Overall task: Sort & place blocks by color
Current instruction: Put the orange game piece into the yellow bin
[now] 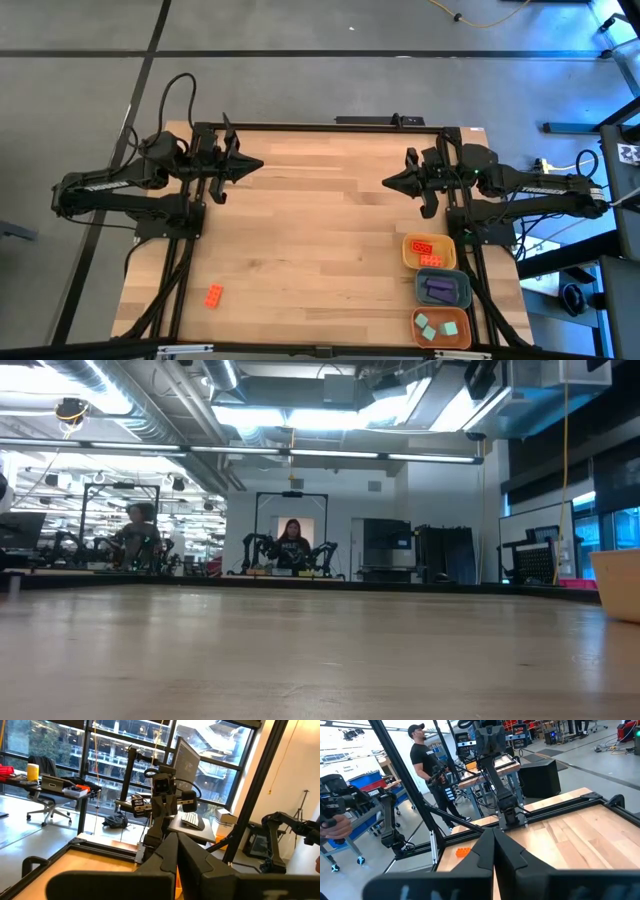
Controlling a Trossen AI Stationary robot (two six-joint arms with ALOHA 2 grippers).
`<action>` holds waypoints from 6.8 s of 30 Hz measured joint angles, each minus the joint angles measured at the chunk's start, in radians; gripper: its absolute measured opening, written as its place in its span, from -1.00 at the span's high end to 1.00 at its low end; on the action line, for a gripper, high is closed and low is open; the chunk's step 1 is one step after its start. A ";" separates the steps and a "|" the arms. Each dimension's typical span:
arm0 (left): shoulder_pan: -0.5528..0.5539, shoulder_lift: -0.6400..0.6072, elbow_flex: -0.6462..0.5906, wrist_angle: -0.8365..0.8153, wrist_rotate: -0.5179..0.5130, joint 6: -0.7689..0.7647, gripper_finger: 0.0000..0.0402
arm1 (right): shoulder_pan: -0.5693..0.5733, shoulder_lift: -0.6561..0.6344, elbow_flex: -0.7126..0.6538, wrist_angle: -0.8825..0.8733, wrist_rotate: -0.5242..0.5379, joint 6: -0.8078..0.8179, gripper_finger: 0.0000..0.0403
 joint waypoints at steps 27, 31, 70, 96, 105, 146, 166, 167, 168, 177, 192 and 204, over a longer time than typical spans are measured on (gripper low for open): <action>0.000 0.000 -0.001 0.001 0.000 0.007 1.00 | 0.000 0.000 0.000 0.000 0.010 -0.040 1.00; 0.000 0.000 -0.001 0.001 0.000 0.007 1.00 | 0.000 0.000 0.000 0.000 0.010 -0.040 1.00; 0.000 0.000 -0.001 0.000 -0.036 0.028 0.62 | 0.000 0.000 0.000 0.026 0.011 -0.006 1.00; -0.115 0.278 0.431 -1.069 -0.037 -0.398 0.05 | 0.000 0.000 0.000 0.023 0.010 -0.022 1.00; -0.610 0.377 0.396 -1.197 -0.230 -1.102 0.05 | 0.000 0.000 0.000 -0.032 -0.025 -0.022 1.00; -1.145 1.046 0.387 -1.163 -0.121 -1.968 0.05 | 0.000 0.000 0.000 -0.077 -0.129 -0.074 1.00; -1.164 1.062 0.367 -1.182 -0.102 -1.903 0.05 | 0.000 0.000 0.000 -0.077 -0.128 -0.067 1.00; -1.166 1.062 0.367 -1.175 -0.102 -1.888 0.05 | 0.000 0.000 0.000 -0.077 -0.128 -0.067 1.00; -1.169 1.062 0.367 -1.174 -0.099 -1.879 0.05 | 0.000 0.000 0.000 -0.077 -0.128 -0.067 1.00; -1.176 1.045 0.367 -1.215 -0.096 -1.877 0.05 | 0.000 0.000 0.000 -0.077 -0.128 -0.048 1.00; -1.180 0.800 0.196 -1.146 -0.130 -1.904 0.05 | 0.000 0.000 0.000 -0.077 -0.128 -0.045 1.00; -1.180 0.772 0.142 -0.942 -0.152 -1.952 0.05 | 0.000 0.000 0.000 -0.077 -0.128 -0.044 1.00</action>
